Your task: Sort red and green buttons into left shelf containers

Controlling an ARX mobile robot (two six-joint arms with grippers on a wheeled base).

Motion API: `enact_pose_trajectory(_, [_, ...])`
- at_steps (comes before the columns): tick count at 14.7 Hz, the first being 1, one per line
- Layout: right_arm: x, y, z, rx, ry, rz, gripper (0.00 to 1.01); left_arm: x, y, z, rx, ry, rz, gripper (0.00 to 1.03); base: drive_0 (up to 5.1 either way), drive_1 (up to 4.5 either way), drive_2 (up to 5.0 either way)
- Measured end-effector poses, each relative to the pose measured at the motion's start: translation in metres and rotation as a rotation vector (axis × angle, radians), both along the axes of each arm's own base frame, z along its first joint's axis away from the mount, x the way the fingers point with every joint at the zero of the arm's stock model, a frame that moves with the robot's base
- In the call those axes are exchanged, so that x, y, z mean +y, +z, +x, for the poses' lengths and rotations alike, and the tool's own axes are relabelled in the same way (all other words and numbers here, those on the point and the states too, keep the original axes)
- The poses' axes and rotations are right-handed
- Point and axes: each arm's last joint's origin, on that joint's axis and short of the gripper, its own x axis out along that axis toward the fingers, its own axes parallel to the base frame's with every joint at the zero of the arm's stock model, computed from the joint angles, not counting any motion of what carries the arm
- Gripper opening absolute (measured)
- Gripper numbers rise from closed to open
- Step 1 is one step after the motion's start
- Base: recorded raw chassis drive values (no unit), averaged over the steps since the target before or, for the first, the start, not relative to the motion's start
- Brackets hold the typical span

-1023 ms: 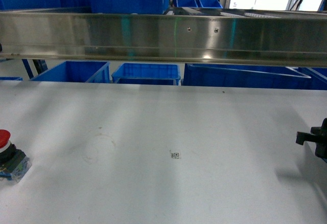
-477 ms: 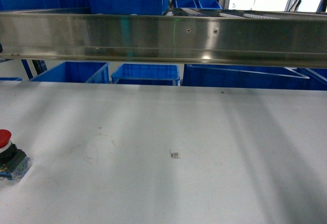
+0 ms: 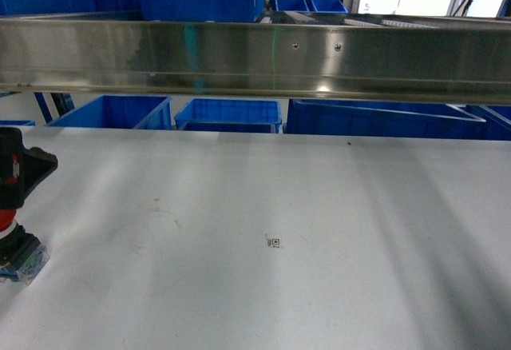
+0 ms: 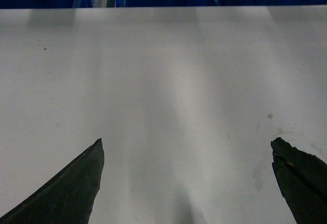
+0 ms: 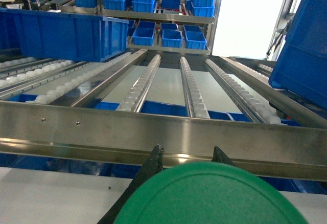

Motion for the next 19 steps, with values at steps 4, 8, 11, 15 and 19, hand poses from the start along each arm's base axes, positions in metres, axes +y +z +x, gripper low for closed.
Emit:
enact_pose_trajectory(4, [0.000, 0.000, 0.000, -0.002, 0.000, 0.000, 0.24, 0.011, -0.016, -0.005, 0.063, 0.032, 0.062, 0.98, 0.0, 0.00, 0.0])
enact_pose_trajectory(8, [0.000, 0.000, 0.000, -0.001, 0.000, 0.000, 0.24, 0.006, -0.033, -0.005, 0.100, 0.016, 0.072, 0.98, 0.0, 0.00, 0.0])
enact_pose_trajectory(11, [0.000, 0.000, 0.000, -0.002, 0.000, 0.000, 0.24, 0.004, -0.041, -0.004, 0.121, 0.006, 0.071, 0.98, 0.0, 0.00, 0.0])
enact_pose_trajectory(15, [0.000, 0.000, 0.000, -0.002, 0.000, 0.000, 0.24, 0.004, -0.047, -0.003, 0.135, -0.002, 0.087, 0.70, 0.0, 0.00, 0.0])
enact_pose_trajectory(19, [0.000, 0.000, 0.000, -0.002, 0.000, 0.000, 0.24, 0.003, -0.032, -0.006, 0.110, -0.005, 0.085, 0.30, 0.0, 0.00, 0.0])
